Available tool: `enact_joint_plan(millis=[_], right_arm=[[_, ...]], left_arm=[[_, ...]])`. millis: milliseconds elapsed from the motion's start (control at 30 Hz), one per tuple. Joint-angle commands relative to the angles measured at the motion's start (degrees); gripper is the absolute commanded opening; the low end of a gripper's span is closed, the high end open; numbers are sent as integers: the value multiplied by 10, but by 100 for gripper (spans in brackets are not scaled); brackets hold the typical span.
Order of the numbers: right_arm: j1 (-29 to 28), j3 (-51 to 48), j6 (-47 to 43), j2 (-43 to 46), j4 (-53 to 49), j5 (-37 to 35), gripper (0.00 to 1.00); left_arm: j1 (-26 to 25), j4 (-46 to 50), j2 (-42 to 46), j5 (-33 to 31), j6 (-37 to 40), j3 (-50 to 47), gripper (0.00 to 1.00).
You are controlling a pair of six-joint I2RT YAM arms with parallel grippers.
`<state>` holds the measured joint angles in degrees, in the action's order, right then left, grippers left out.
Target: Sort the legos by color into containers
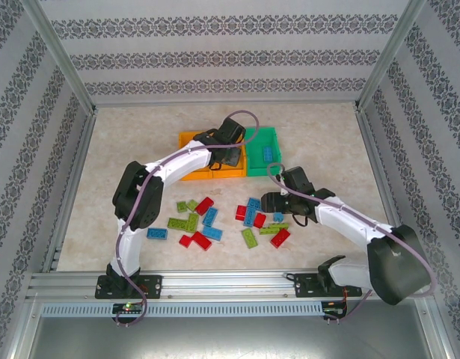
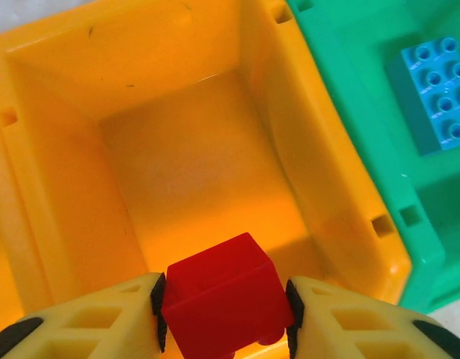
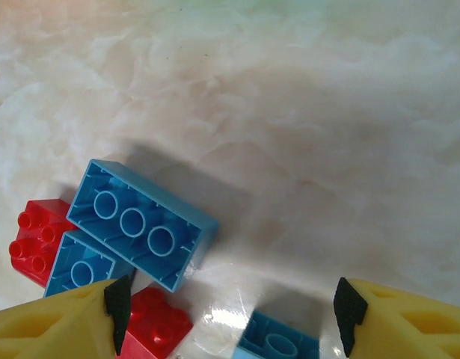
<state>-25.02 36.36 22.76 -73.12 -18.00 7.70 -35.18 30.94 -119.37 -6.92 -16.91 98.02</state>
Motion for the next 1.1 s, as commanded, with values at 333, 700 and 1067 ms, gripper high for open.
enact_joint_plan(millis=[333, 700, 1067], right_arm=[[-26, 95, -16, -139, -29, -17, 61], [4, 89, 29, -147, -47, -91, 47], [-6, 52, 6, -53, -50, -94, 60]], left_arm=[[5, -28, 86, 27, -14, -71, 71], [5, -91, 223, 27, -37, -232, 76], [4, -104, 266, 32, -42, -297, 77]])
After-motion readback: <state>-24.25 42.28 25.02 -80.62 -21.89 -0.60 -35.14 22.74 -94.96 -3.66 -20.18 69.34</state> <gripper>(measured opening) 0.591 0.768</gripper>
